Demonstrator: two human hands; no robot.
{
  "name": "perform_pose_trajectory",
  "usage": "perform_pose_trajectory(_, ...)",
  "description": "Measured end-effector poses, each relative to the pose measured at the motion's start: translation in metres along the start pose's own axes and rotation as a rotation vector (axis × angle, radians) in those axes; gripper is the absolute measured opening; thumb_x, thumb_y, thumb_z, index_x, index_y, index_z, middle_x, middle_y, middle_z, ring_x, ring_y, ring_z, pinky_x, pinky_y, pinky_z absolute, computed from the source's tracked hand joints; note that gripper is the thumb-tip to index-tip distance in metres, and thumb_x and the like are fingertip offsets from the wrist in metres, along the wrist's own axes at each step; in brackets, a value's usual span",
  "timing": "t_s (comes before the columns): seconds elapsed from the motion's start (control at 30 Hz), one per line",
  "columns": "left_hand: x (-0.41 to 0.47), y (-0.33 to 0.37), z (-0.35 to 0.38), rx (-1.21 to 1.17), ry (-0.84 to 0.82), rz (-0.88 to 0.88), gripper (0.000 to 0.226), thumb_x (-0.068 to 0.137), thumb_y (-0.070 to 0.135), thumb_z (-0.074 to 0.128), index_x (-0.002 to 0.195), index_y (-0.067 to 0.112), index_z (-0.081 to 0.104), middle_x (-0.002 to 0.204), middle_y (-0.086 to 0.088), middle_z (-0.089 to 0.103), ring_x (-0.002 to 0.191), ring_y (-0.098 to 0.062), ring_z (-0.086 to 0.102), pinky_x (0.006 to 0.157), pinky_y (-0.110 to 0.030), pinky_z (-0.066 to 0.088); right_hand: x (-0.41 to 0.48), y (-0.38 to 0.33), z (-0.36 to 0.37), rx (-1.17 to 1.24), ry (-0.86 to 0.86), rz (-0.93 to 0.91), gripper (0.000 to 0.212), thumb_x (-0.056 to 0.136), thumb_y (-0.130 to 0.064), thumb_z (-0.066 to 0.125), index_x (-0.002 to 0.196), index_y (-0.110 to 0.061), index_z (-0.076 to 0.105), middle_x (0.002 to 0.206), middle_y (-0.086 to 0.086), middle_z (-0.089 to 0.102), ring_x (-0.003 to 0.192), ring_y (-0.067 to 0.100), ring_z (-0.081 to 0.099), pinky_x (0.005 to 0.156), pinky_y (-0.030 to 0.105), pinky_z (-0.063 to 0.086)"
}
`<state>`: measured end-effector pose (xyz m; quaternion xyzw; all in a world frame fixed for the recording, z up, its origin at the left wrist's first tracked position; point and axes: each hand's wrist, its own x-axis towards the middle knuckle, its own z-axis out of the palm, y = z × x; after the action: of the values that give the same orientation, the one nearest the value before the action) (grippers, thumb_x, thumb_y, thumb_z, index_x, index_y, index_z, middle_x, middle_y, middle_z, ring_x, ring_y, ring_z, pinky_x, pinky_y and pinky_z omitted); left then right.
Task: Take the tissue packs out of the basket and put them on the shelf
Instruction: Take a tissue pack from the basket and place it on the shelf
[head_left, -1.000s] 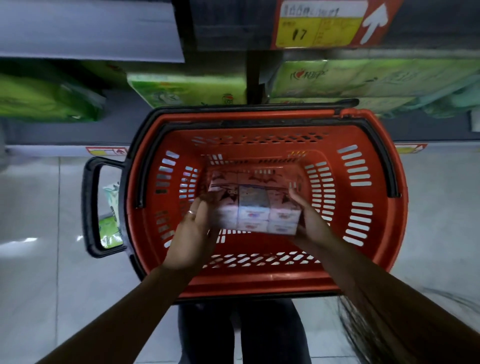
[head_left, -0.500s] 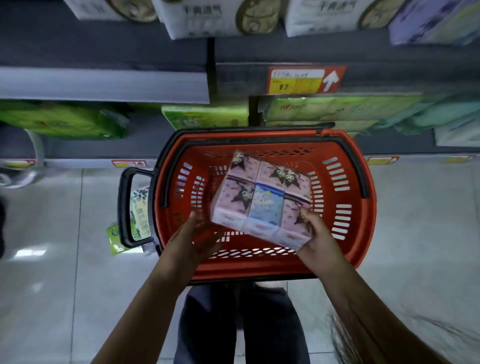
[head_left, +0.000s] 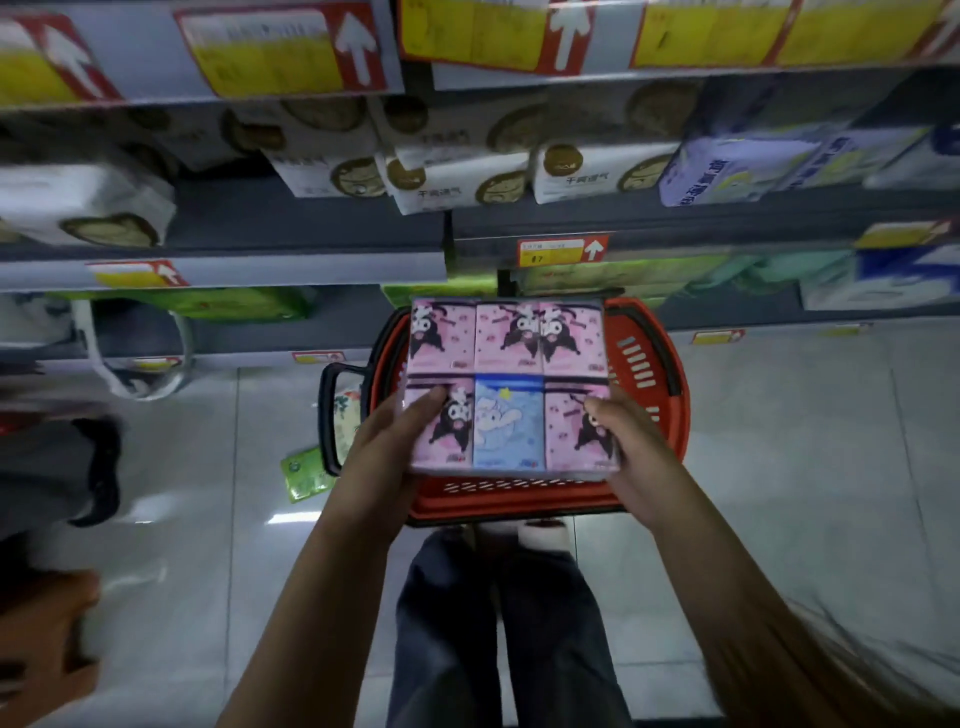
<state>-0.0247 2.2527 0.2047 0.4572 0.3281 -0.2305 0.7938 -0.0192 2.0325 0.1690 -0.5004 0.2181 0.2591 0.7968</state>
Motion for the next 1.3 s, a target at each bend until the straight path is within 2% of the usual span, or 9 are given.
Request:
perform_pose_trajectory(0.27,-0.093,0.058,0.044,0.038,-0.03,0.119,0.047,0.084,0.023,0.063,0.126,0.004,0.054,0.114,-0.021,0.068,0.101,-0.037,0.068,0.071,-0.039,0.057,-0.073,-0.072,0.036,-0.03,-0.036,-0.042,0.073,0.066,-0.037,0.081,0.128,-0.012,0.053,0.125,0.015,0.062,0.117,0.032,0.058,0.097,0.047,0.048)
perform_pose_trajectory(0.43,-0.142,0.081,0.069,0.04,-0.088,0.136,0.037,0.086,0.02,0.059,0.121,0.008,0.057,0.11,-0.018,0.071,0.096,-0.033,0.07,0.067,-0.036,0.058,-0.118,-0.108,0.051,-0.06,-0.007,-0.095,0.049,0.08,-0.023,0.061,0.127,-0.011,0.053,0.125,0.017,0.062,0.116,0.031,0.06,0.096,0.047,0.049)
perform_pose_trajectory(0.7,-0.224,0.13,0.094,0.083,-0.107,0.224,0.06,0.07,0.037,0.076,0.116,0.002,0.064,0.11,-0.025,0.069,0.097,-0.038,0.068,0.071,-0.038,0.059,-0.187,-0.167,0.09,0.016,-0.003,-0.2,0.091,0.058,-0.041,0.086,0.134,-0.008,0.048,0.132,0.019,0.057,0.124,0.038,0.051,0.108,0.055,0.034)
perform_pose_trajectory(0.77,-0.242,0.144,0.102,0.099,-0.117,0.279,0.065,0.06,0.052,0.082,0.108,0.009,0.07,0.11,-0.022,0.07,0.096,-0.037,0.069,0.07,-0.038,0.059,-0.202,-0.185,0.104,-0.006,-0.032,-0.236,0.091,0.05,-0.045,0.089,0.126,-0.009,0.056,0.125,0.017,0.062,0.117,0.036,0.057,0.098,0.048,0.047)
perform_pose_trajectory(0.83,-0.258,0.156,0.108,0.13,-0.14,0.307,0.052,0.079,0.05,0.065,0.113,0.009,0.067,0.112,-0.022,0.069,0.097,-0.036,0.069,0.072,-0.039,0.059,-0.214,-0.198,0.115,-0.026,-0.062,-0.258,0.09,0.044,-0.047,0.09,0.121,-0.012,0.06,0.117,0.014,0.068,0.108,0.029,0.064,0.083,0.036,0.056)
perform_pose_trajectory(1.0,-0.305,0.178,0.123,0.168,-0.222,0.36,0.044,0.096,0.038,0.043,0.128,0.01,0.055,0.12,-0.02,0.066,0.109,-0.039,0.064,0.095,-0.054,0.05,-0.247,-0.229,0.136,-0.011,-0.053,-0.31,0.106,0.038,-0.048,0.092,0.13,-0.011,0.054,0.123,0.015,0.064,0.111,0.031,0.062,0.087,0.04,0.054)
perform_pose_trajectory(1.13,-0.332,0.203,0.144,0.223,-0.236,0.386,0.044,0.095,0.041,0.042,0.116,0.006,0.059,0.105,-0.019,0.072,0.093,-0.029,0.072,0.078,-0.038,0.058,-0.268,-0.254,0.144,-0.013,-0.046,-0.374,0.106,0.026,-0.05,0.093,0.121,-0.015,0.061,0.115,0.01,0.068,0.095,0.025,0.068,0.079,0.035,0.056)
perform_pose_trajectory(1.23,-0.345,0.218,0.154,0.28,-0.308,0.511,0.096,0.056,0.093,0.043,0.084,0.001,0.055,0.089,-0.034,0.069,0.04,0.001,0.061,0.039,-0.009,0.043,-0.277,-0.273,0.149,-0.028,-0.023,-0.424,0.119,0.027,-0.052,0.092,0.132,-0.012,0.053,0.124,0.013,0.064,0.113,0.032,0.061,0.098,0.047,0.047)
perform_pose_trajectory(1.3,-0.349,0.222,0.158,0.235,-0.333,0.481,0.081,0.077,0.075,0.045,0.097,-0.003,0.06,0.077,-0.027,0.071,0.041,-0.003,0.063,0.037,-0.013,0.044,-0.281,-0.28,0.151,-0.035,-0.012,-0.442,0.124,0.025,-0.054,0.092,0.134,-0.012,0.05,0.124,0.013,0.064,0.115,0.031,0.059,0.101,0.048,0.044)
